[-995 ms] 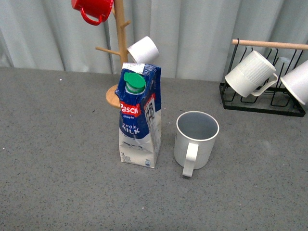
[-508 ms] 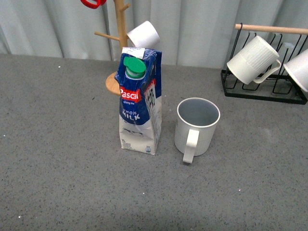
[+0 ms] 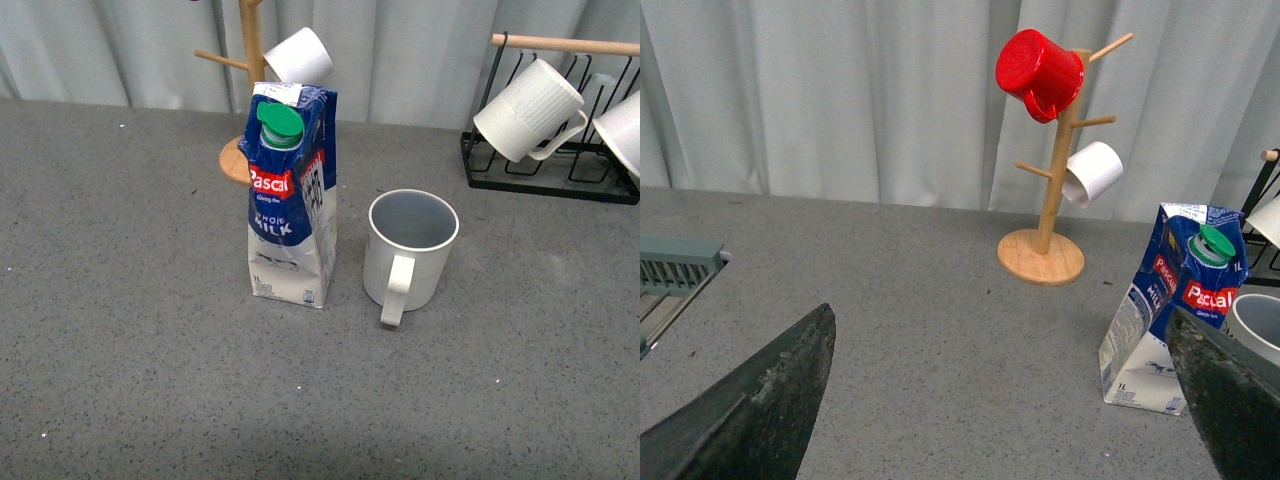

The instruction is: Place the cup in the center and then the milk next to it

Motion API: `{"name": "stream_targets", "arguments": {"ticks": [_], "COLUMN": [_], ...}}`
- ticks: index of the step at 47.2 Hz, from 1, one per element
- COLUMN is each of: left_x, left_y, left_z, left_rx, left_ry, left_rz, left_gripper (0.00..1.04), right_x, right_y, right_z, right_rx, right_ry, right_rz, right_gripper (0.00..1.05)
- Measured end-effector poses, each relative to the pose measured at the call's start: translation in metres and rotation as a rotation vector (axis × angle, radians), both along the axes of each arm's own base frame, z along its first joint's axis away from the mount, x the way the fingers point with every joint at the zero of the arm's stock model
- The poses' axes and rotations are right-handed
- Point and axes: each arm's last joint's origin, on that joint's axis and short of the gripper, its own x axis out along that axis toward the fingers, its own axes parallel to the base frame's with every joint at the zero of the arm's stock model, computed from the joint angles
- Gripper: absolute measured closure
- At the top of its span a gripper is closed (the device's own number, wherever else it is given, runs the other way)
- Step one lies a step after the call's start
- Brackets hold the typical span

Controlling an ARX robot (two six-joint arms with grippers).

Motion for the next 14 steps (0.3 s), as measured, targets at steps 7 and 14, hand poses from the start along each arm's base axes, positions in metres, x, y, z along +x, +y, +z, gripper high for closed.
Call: {"name": "stream_targets", "arguments": {"ticks": [7,14], "left_x": [0.0000,0.0000], "left_y": [0.0000,0.0000], "left_z": [0.0000,0.0000], "left_rx": [0.000,0.000], "left_ry": [0.000,0.000], "left_rz": [0.000,0.000], "left_gripper": [0.07,0.07], "right_x": [0.0000,0.0000], "right_y": [0.0000,0.0000], "right_z": [0.0000,0.0000], "right_rx": [0.000,0.000], "right_ry": [0.000,0.000], "right_rz": [0.000,0.000], "right_gripper": [0.09,0.09]}}
